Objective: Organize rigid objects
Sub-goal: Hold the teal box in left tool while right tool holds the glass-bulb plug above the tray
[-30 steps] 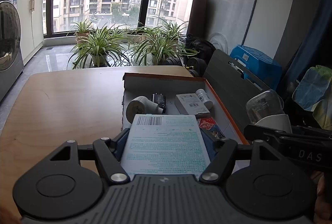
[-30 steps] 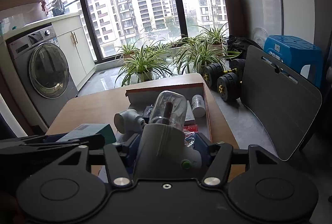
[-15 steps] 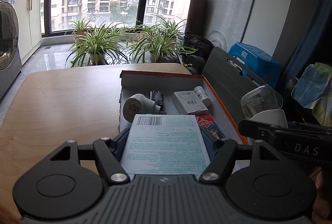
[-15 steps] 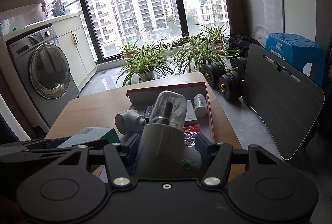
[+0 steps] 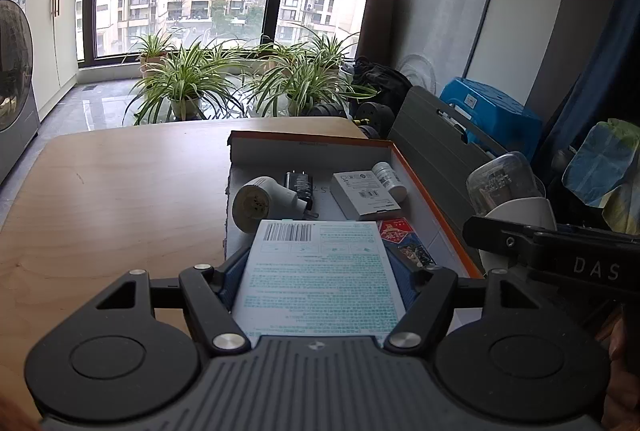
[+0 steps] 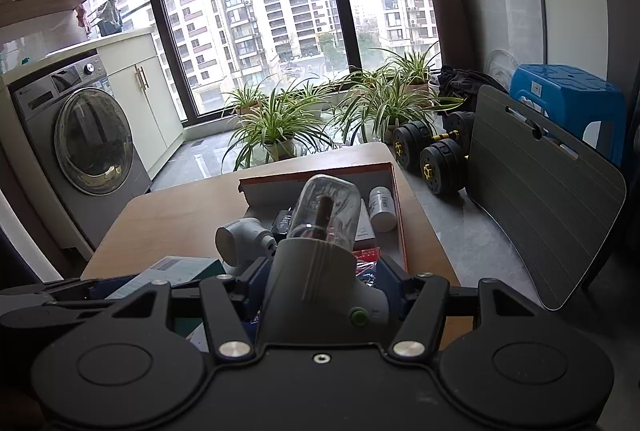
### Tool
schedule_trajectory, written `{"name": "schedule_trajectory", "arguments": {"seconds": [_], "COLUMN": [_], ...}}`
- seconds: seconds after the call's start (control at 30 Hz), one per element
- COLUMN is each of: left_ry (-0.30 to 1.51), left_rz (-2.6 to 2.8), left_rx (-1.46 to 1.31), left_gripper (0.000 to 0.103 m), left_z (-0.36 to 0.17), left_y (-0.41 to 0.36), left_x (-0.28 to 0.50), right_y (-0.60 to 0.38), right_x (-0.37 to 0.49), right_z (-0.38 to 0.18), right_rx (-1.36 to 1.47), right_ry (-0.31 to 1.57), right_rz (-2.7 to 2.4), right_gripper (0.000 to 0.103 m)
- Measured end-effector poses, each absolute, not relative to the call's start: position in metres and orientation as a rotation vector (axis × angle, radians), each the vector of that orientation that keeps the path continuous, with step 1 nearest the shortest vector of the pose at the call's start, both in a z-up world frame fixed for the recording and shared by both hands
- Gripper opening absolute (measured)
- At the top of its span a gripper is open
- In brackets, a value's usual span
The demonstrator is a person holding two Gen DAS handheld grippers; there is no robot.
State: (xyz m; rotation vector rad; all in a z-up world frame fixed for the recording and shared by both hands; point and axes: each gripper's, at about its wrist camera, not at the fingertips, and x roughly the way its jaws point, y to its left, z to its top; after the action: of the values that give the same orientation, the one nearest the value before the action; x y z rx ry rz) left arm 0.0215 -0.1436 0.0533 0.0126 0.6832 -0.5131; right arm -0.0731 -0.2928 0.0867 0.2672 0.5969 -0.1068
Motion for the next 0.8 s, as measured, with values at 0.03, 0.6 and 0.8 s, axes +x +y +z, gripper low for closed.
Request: {"name": "schedule_trajectory", "arguments": {"seconds": [0.03,0.6,0.8], "left_ry": [0.685,0.697,0.696], "left_rz": [-0.512,-0.512,-0.515], "left_rx": [0.011,0.016,0.025], "left_gripper": [0.072,0.072,0.072], "left_z": [0.053,0.051,0.051], "left_y": [-0.143,-0.144,-0.149], "left_x": [0.022,0.023,0.024], "right_y": [-0.294,-0.279,-0.280], "right_x": [-0.073,-0.068,-0.067], "right_z": [0.087,0.080,0.080], "right_rx": [0.268,0.271,0.272], "right_ry": [0.597,0.599,0.598], "right_rz": [-0.107,-0.093,-0.094], "right_gripper": [0.070,0.070,0.070]}}
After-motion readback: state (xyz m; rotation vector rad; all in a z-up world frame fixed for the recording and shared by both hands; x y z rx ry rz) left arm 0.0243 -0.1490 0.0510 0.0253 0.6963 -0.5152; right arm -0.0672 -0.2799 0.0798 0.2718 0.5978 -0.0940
